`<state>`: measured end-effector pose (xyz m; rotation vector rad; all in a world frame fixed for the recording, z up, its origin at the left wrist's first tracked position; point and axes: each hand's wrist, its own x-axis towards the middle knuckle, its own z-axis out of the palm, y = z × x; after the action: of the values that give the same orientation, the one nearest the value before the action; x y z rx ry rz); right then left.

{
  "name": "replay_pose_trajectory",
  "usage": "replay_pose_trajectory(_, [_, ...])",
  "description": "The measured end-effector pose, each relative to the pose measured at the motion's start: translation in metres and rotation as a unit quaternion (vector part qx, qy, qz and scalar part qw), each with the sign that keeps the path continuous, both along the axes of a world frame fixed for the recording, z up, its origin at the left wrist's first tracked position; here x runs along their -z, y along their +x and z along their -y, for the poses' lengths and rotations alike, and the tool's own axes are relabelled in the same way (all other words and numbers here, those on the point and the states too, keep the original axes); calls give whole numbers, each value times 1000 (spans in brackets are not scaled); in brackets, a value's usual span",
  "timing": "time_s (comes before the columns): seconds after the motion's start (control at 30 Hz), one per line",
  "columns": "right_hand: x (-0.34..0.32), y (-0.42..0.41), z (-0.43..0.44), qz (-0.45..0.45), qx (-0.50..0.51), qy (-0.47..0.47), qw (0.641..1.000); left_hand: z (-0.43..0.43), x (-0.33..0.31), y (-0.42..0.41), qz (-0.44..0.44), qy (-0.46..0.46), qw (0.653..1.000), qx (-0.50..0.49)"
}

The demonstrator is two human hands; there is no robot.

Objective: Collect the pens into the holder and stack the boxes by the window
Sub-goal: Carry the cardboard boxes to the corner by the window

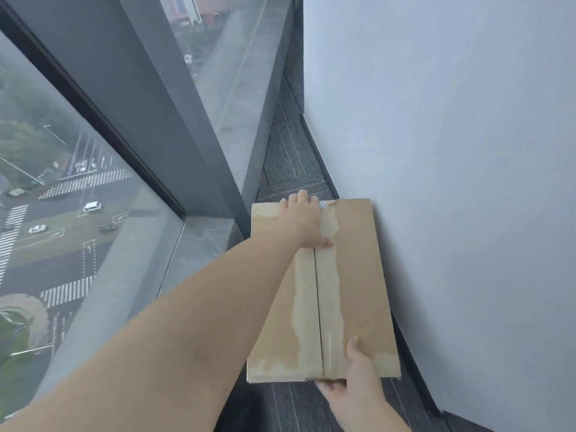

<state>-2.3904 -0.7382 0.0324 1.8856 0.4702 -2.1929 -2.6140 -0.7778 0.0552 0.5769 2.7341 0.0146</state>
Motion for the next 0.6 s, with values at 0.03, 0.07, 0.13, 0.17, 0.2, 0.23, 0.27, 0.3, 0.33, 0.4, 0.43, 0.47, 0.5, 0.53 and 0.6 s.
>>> replay_pose_trajectory(0.03, [11,-6,-2,16,-8,10,1000,-4,10,-4,-2,0,1000,0])
replay_pose_trajectory(0.07, [19,-13,-2,30,-17,19,999,-7,17,-9,-2,4,1000,-1])
replay_pose_trajectory(0.13, [30,-23,-3,50,-25,45,997,-7,24,-20,1,21,1000,8])
replay_pose_trajectory(0.17, [34,-28,-2,50,-26,68,996,-4,26,-26,3,23,1000,17])
replay_pose_trajectory(0.2, [33,-33,-1,45,-26,97,994,2,25,-31,3,17,999,29])
replay_pose_trajectory(0.23, [29,-39,-1,32,-27,126,991,9,22,-35,4,2,999,42])
replay_pose_trajectory(0.27, [22,-45,-1,17,-34,150,988,15,14,-39,7,-20,998,55])
replay_pose_trajectory(0.3, [17,-54,-2,12,-47,166,985,21,4,-42,2,-35,997,72])
replay_pose_trajectory(0.33, [13,-62,-2,12,-61,173,983,27,-9,-44,-15,-38,995,93])
replay_pose_trajectory(0.4, [6,-78,1,4,-69,172,983,38,-41,-45,-87,-11,987,136])
replay_pose_trajectory(0.43, [2,-84,4,-1,-69,176,982,44,-58,-46,-131,9,979,156])
replay_pose_trajectory(0.47, [-3,-89,6,-5,-72,180,981,51,-74,-46,-186,23,966,180])
replay_pose_trajectory(0.5, [-7,-95,8,-6,-74,184,980,59,-88,-48,-257,24,944,206])
replay_pose_trajectory(0.53, [-10,-101,9,-7,-76,189,979,70,-98,-52,-320,22,920,223])
replay_pose_trajectory(0.6, [-13,-115,10,-16,-81,194,977,89,-115,-57,-392,-18,892,222])
